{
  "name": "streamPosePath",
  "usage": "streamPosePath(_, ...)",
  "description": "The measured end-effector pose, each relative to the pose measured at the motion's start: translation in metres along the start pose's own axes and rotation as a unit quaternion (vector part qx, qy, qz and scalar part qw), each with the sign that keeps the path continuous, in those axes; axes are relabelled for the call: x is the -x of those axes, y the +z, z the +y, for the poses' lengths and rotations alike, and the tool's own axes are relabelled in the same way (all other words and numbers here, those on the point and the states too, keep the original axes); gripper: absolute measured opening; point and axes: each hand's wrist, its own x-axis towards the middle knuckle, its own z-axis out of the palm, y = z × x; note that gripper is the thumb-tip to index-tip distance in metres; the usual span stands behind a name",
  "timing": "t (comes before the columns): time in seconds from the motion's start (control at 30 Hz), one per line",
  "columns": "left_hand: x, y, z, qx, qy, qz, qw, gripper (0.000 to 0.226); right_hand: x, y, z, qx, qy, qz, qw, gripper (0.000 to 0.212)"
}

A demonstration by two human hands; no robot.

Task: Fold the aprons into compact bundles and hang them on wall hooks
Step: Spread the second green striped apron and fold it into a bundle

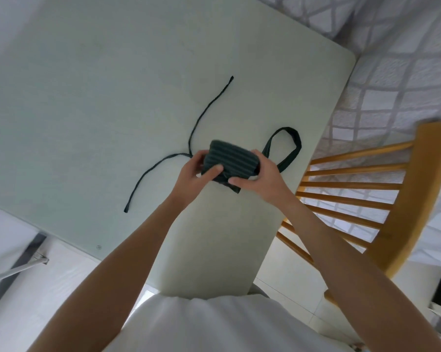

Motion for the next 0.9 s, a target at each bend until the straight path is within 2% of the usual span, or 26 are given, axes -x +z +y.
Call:
streamPosePath(0.1,0.006,0.004,0.017,0.025,-0.014,0.033,0.999,0.021,0.008,-0.005,-0.017,-0.111,0.055,0.105,0.987,0.055)
streamPosePath(0.2,0.017,0.002,0.011,-0.038,-0.028,0.101,0.994,0.012,0.011,-0.014,-0.023,-0.239,0.118,0.202,0.942,0.049)
streamPosePath(0.27,0.029,0.001,0.005,-0.076,-0.046,0.094,0.992,0.011,0.017,-0.019,-0.02,-0.288,0.153,0.231,0.917,0.046)
streamPosePath(0.33,0.038,-0.003,-0.001,-0.169,-0.045,0.05,0.983,0.013,0.023,-0.018,-0.015,-0.288,0.171,0.224,0.915,0.047)
streamPosePath(0.4,0.047,-0.008,-0.008,-0.331,-0.01,0.019,0.943,0.017,0.032,-0.011,-0.011,-0.269,0.162,0.205,0.927,0.049)
streamPosePath(0.47,0.054,-0.015,-0.014,-0.441,0.061,0.051,0.894,0.022,0.04,-0.004,-0.009,-0.226,0.127,0.196,0.946,0.051)
streamPosePath(0.5,0.057,-0.017,-0.015,-0.447,0.094,0.075,0.887,0.022,0.043,-0.001,-0.01,-0.197,0.102,0.197,0.955,0.05)
streamPosePath(0.57,0.064,-0.017,-0.007,-0.4,0.117,0.092,0.904,0.02,0.049,0.005,-0.013,-0.152,0.064,0.213,0.963,0.049)
streamPosePath(0.63,0.074,-0.011,-0.001,-0.383,0.115,0.067,0.914,0.022,0.052,0.01,-0.017,-0.126,0.044,0.252,0.959,0.047)
streamPosePath(0.67,0.078,-0.009,-0.001,-0.416,0.123,0.05,0.9,0.024,0.051,0.011,-0.018,-0.107,0.041,0.278,0.954,0.048)
streamPosePath(0.77,0.092,-0.003,-0.007,-0.556,0.173,0.018,0.813,0.025,0.048,0.007,-0.02,0.021,0.011,0.333,0.943,0.048)
streamPosePath(0.83,0.093,-0.01,0.003,-0.586,0.253,0.024,0.77,0.022,0.047,-0.003,-0.015,0.225,-0.082,0.283,0.929,0.043)
streamPosePath(0.9,0.082,-0.025,0.024,-0.592,0.341,0.016,0.73,0.029,0.048,-0.011,-0.014,0.417,-0.197,0.116,0.88,0.042)
